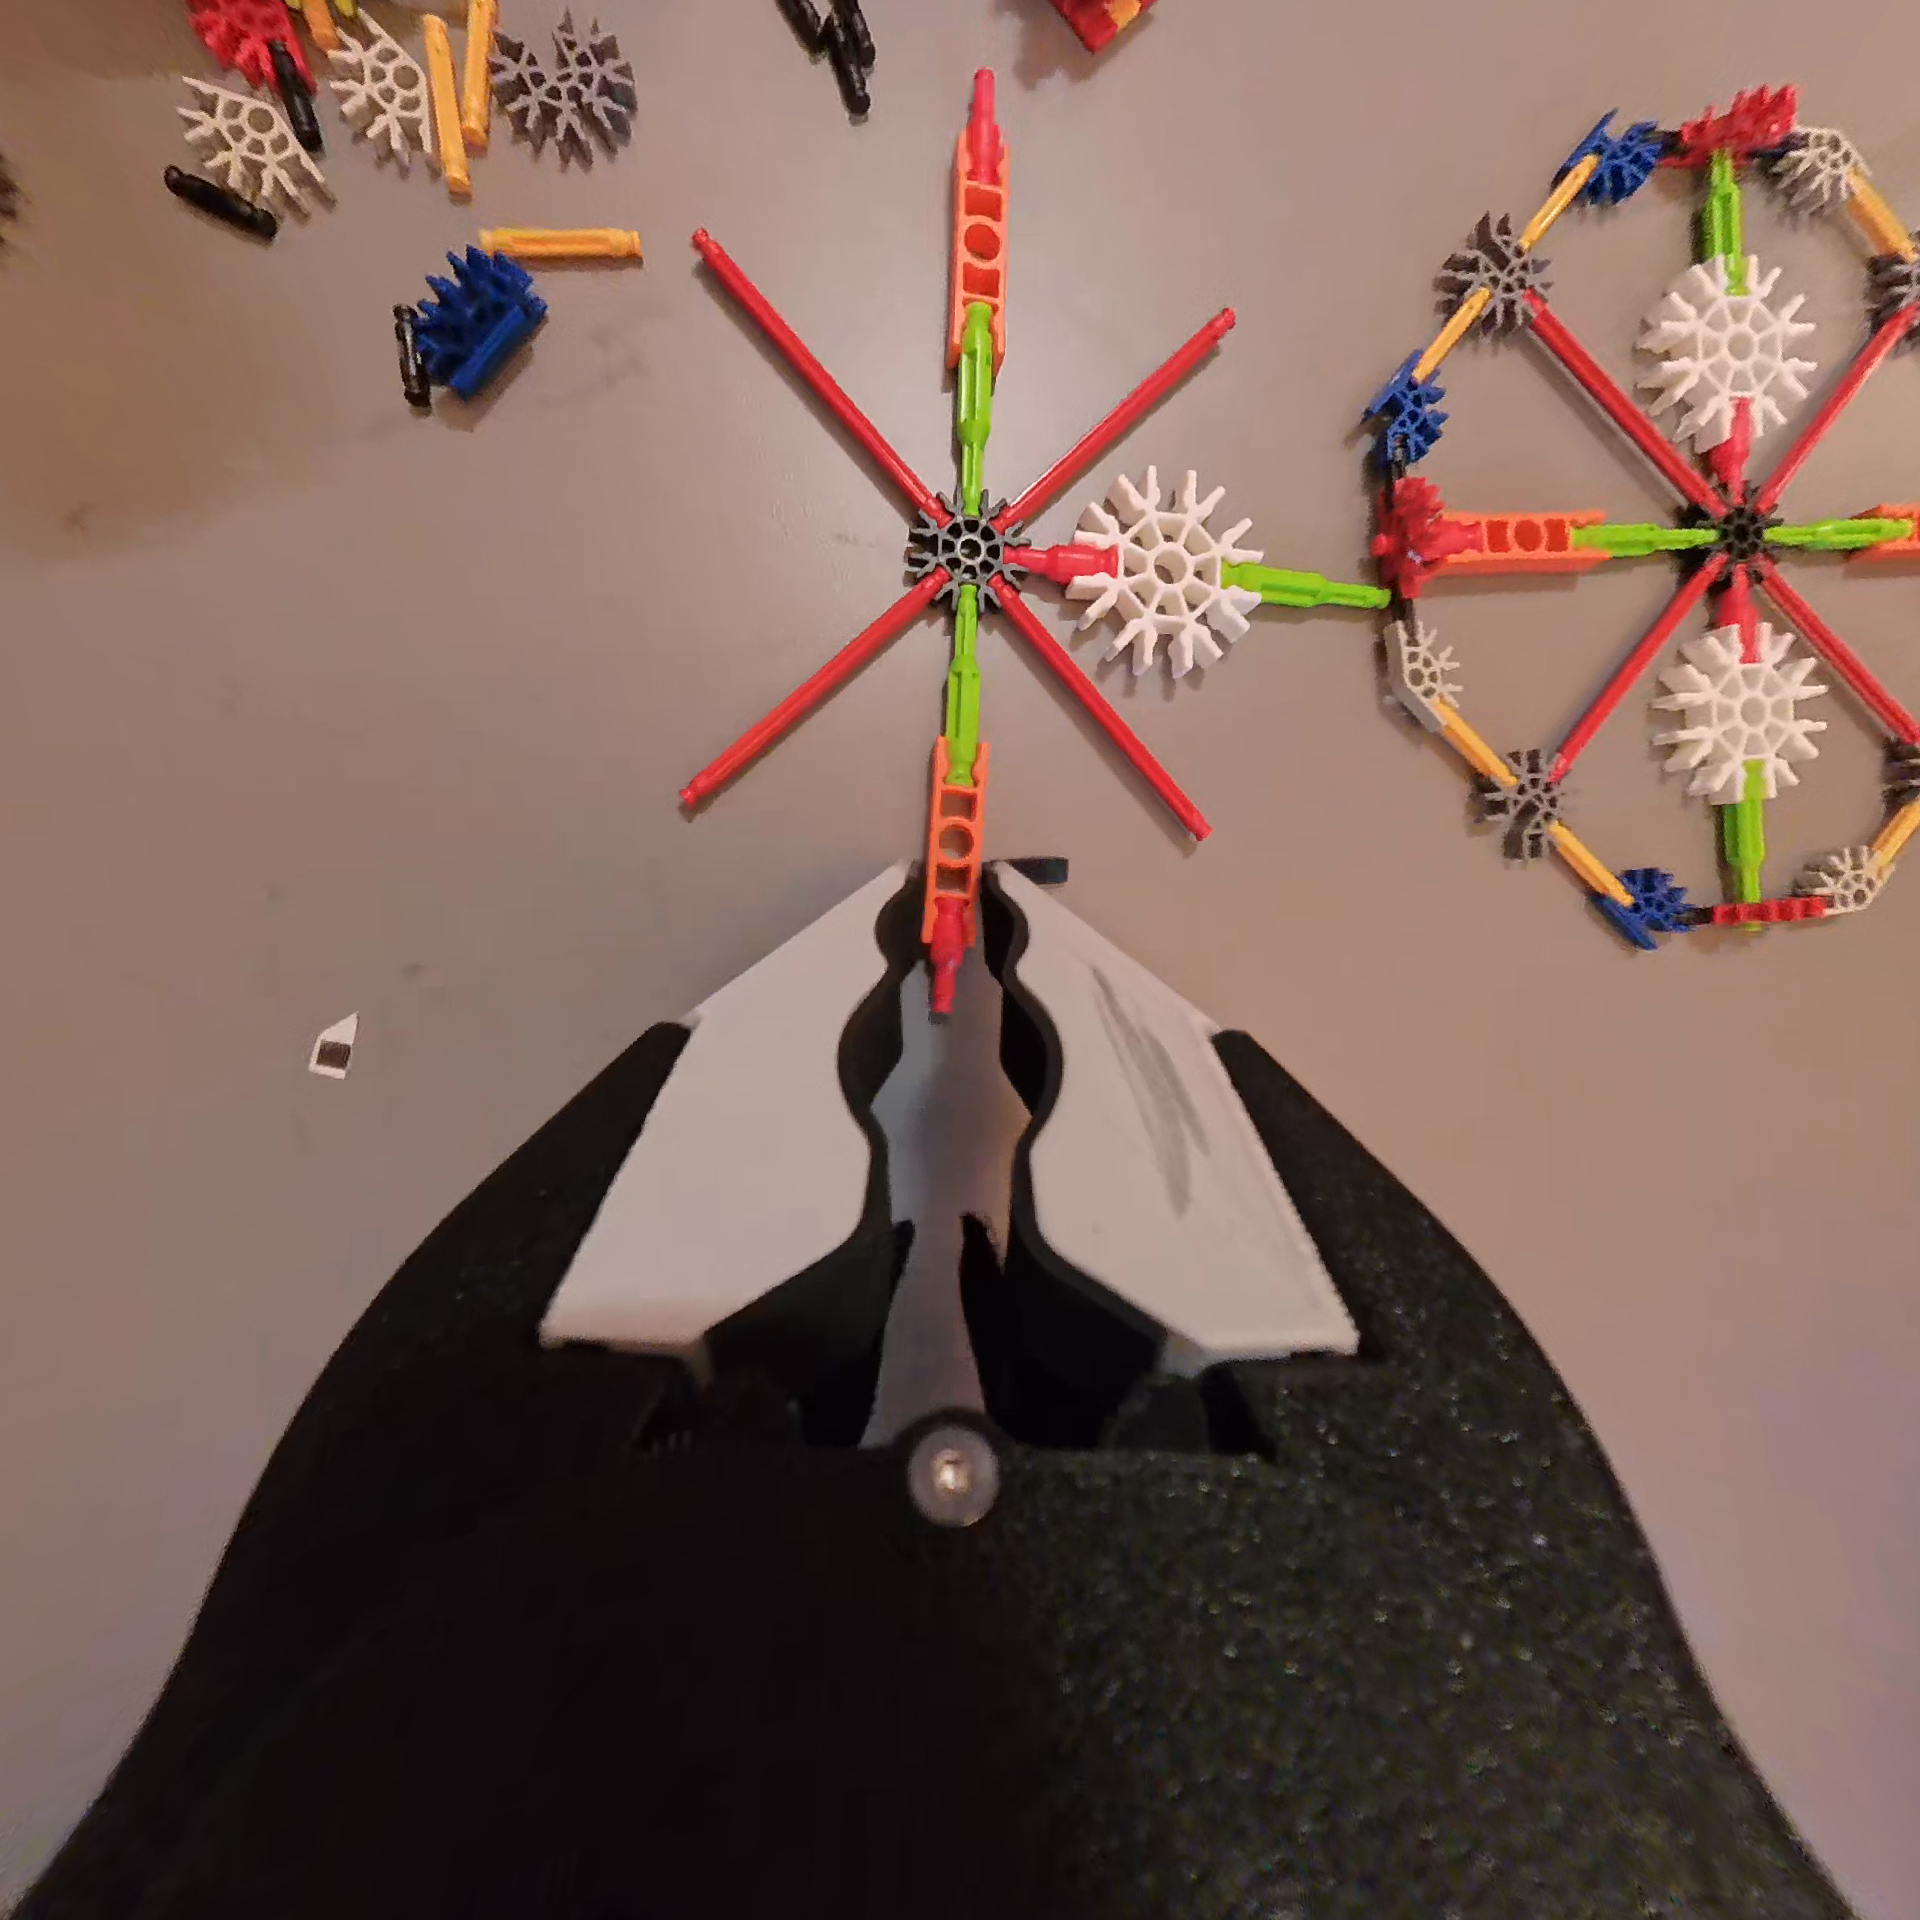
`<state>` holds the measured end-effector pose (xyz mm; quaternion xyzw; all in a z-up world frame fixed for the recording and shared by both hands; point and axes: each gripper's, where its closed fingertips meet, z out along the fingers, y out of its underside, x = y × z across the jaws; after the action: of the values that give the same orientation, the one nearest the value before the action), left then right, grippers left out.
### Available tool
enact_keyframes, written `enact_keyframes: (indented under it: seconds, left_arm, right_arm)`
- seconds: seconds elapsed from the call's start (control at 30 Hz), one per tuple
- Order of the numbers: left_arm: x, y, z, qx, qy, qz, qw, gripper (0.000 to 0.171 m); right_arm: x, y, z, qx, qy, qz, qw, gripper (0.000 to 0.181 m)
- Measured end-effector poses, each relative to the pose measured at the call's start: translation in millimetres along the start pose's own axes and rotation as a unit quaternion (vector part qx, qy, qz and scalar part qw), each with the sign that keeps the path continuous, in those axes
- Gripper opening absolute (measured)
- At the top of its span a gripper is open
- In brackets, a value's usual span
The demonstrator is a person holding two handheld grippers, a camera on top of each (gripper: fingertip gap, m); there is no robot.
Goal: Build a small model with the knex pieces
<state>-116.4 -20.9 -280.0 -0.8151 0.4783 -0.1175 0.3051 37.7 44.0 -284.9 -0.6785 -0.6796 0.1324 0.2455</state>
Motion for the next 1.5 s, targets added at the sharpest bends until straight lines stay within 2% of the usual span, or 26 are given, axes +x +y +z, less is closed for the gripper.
enact_keyframes:
  seconds: [0.73,0.93,1.5]
  left_arm:
    - [0.9,3.4,-1.8,0.004,0.007,-0.014,1.0,0.045]
    - [0.8,3.4,-1.9,0.004,0.006,-0.014,1.0,0.045]
    - [1.0,3.6,-1.5,0.013,0.009,-0.021,1.0,0.045]
  right_arm:
    - [-9.3,7.5,-6.1,0.001,-0.012,-0.002,1.0,0.009]
    - [-5.2,9.2,-7.6,0.002,0.001,0.004,1.0,0.02]
    - [-4.7,15.2,-10.8,0.003,0.004,0.019,1.0,0.02]
